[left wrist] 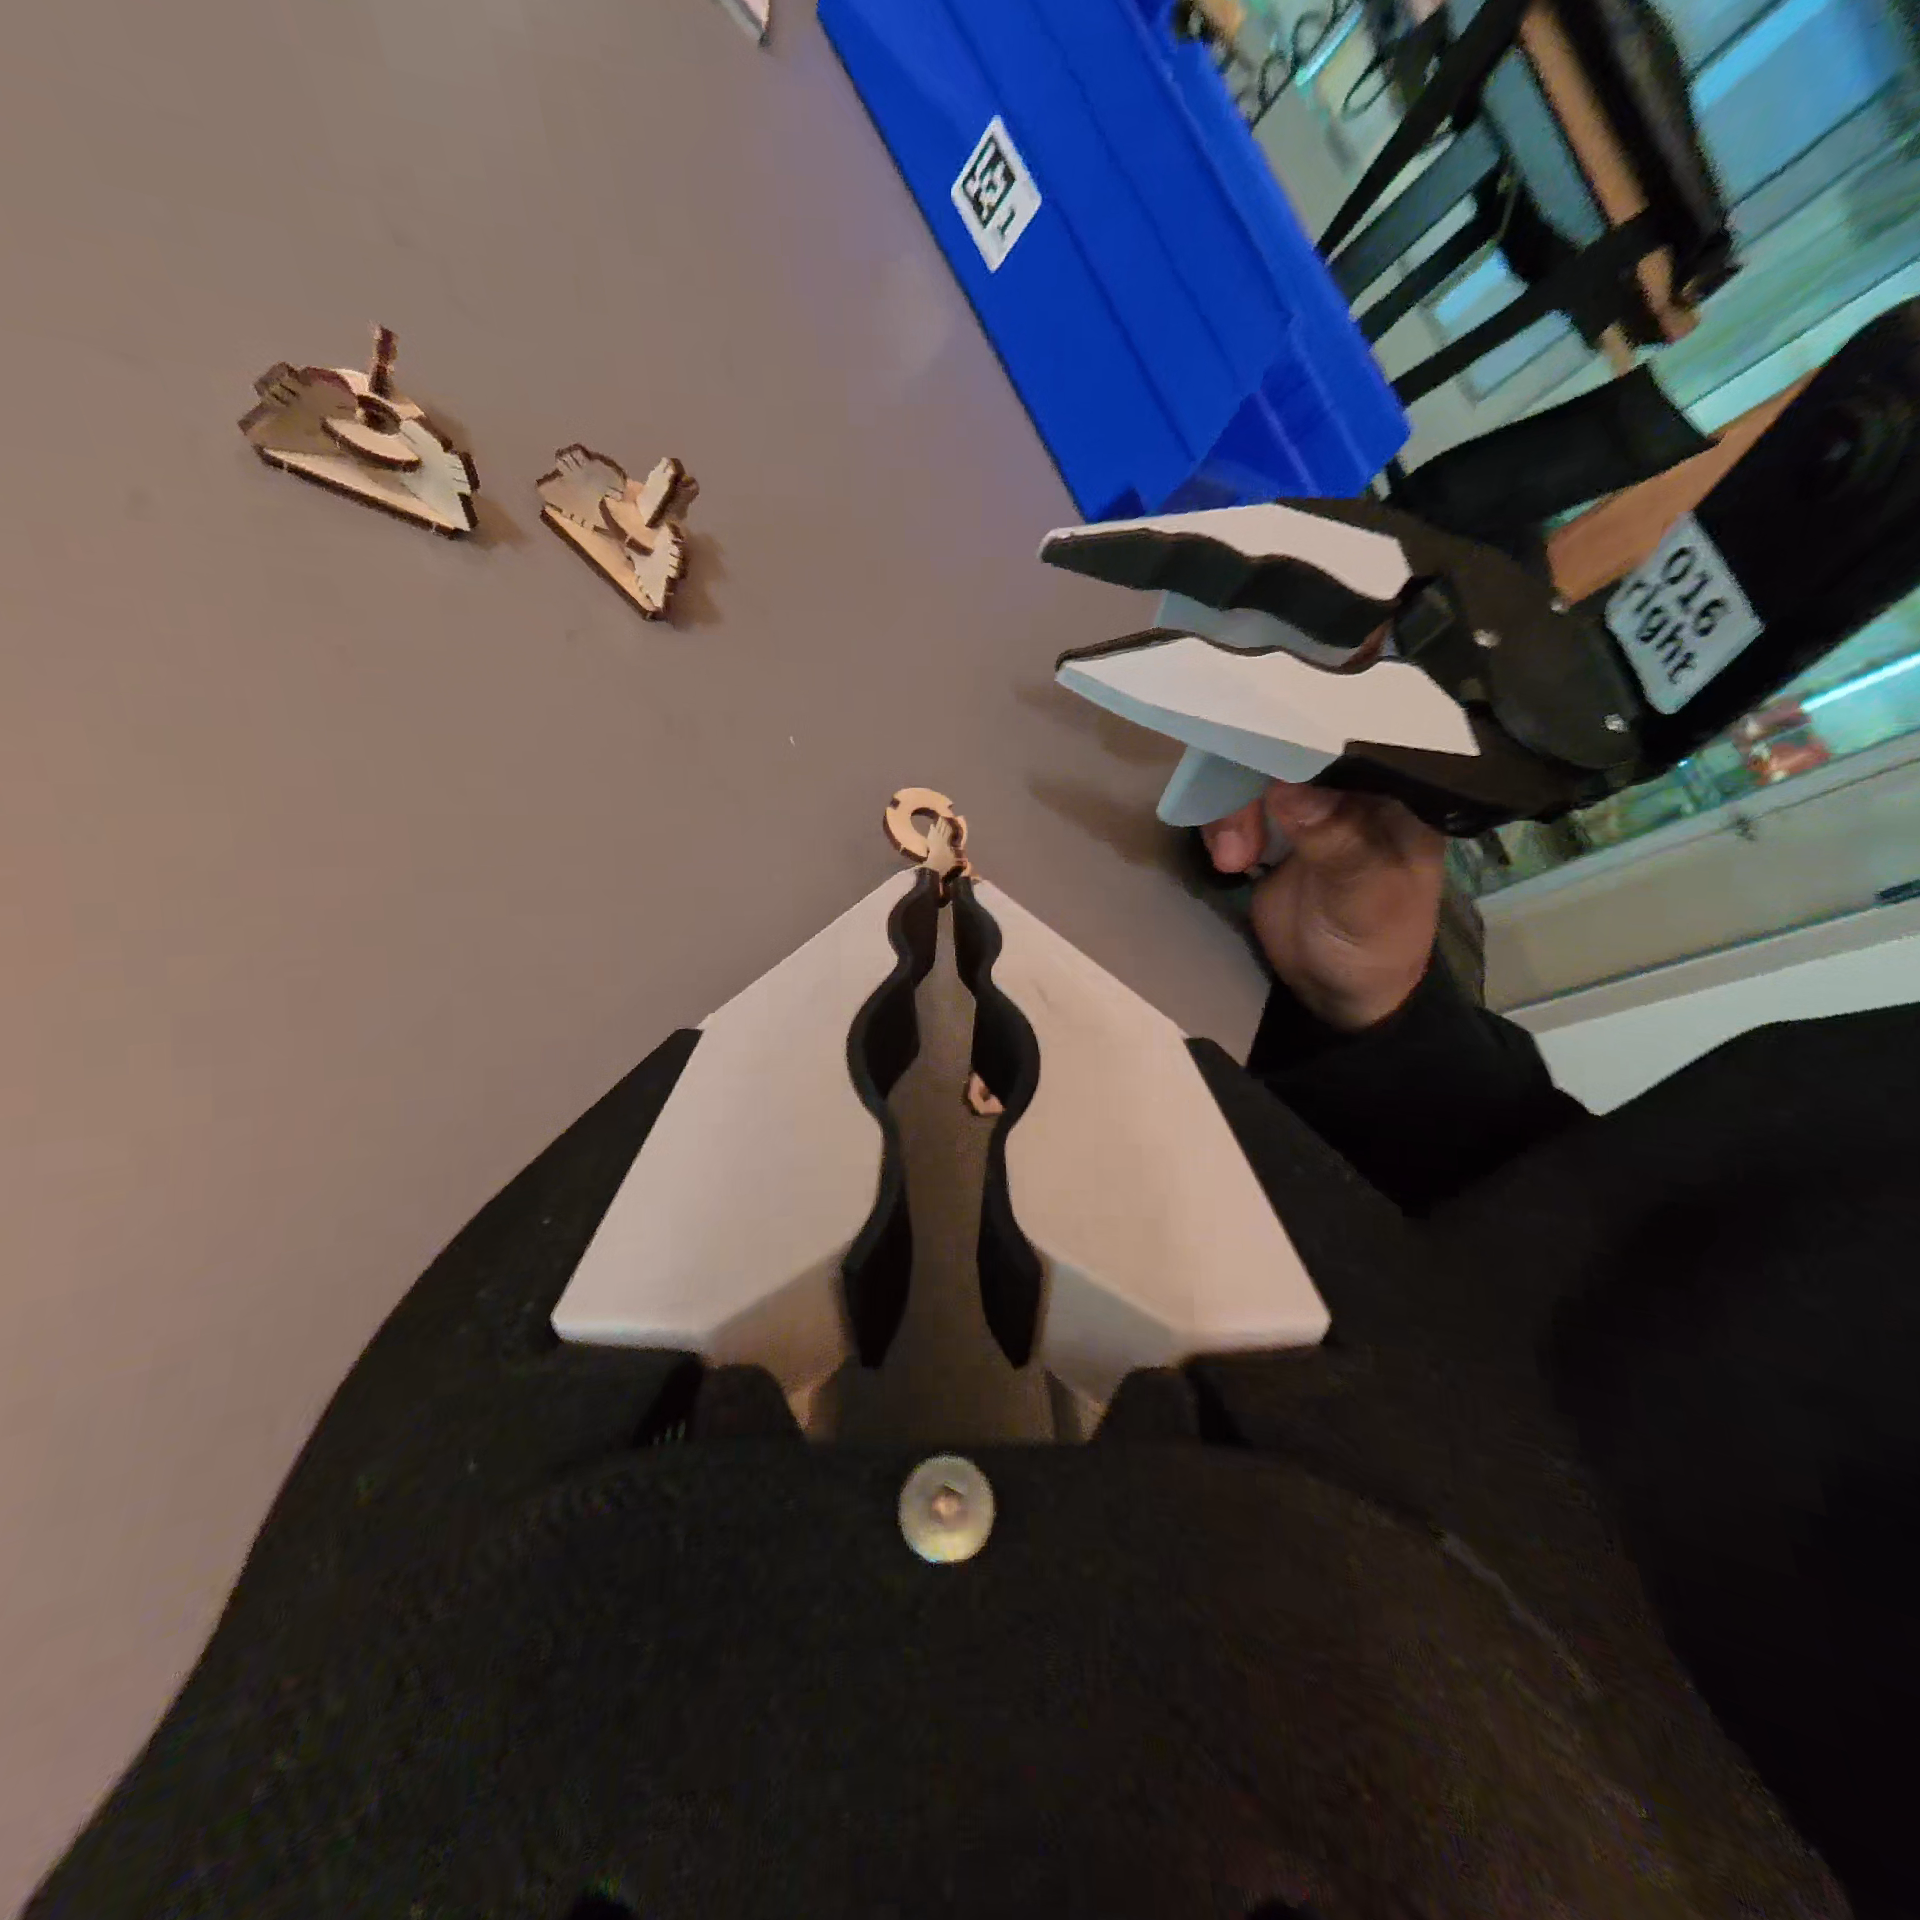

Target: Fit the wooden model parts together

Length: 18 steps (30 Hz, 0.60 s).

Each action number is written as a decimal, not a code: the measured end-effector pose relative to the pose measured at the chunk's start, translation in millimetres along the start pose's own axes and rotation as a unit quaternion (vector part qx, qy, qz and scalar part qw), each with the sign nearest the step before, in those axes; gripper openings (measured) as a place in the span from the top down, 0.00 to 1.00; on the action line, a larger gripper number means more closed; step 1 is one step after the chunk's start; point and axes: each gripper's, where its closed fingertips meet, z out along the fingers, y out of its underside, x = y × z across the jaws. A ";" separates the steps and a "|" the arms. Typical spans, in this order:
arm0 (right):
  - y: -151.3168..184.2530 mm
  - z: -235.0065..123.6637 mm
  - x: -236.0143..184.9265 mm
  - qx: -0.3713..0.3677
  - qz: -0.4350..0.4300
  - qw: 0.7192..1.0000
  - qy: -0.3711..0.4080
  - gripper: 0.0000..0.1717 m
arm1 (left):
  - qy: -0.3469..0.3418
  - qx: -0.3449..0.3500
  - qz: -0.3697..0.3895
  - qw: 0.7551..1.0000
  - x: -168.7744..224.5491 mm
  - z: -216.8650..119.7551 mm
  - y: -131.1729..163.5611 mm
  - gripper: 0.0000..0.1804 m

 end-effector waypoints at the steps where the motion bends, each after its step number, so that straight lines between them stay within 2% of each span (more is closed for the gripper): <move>1: -0.4 -0.3 -1.7 0.001 -0.004 1.000 -0.003 0.83 | 0.002 0.010 0.002 1.000 3.0 -4.3 1.3 0.99; 6: -5.0 -4.2 -5.2 0.021 -0.019 1.000 -0.005 0.83 | -0.028 0.031 0.047 0.998 16.0 -20.2 17.2 0.99; 10: -12.1 -11.3 -5.9 0.051 -0.019 0.999 -0.006 0.83 | -0.045 0.017 0.079 0.996 26.4 -24.3 35.6 0.99; 13: -19.5 -19.7 -7.3 0.085 -0.030 0.996 -0.001 0.86 | -0.052 0.009 0.134 0.990 30.2 -25.3 49.2 0.99; 15: -22.4 -23.3 -8.5 0.099 -0.035 0.994 0.000 0.88 | -0.070 0.001 0.157 0.985 22.0 -25.4 56.7 0.99; 18: -23.5 -25.0 -10.1 0.105 -0.041 0.994 -0.002 0.89 | -0.015 -0.010 0.168 0.986 33.3 -25.6 61.6 0.99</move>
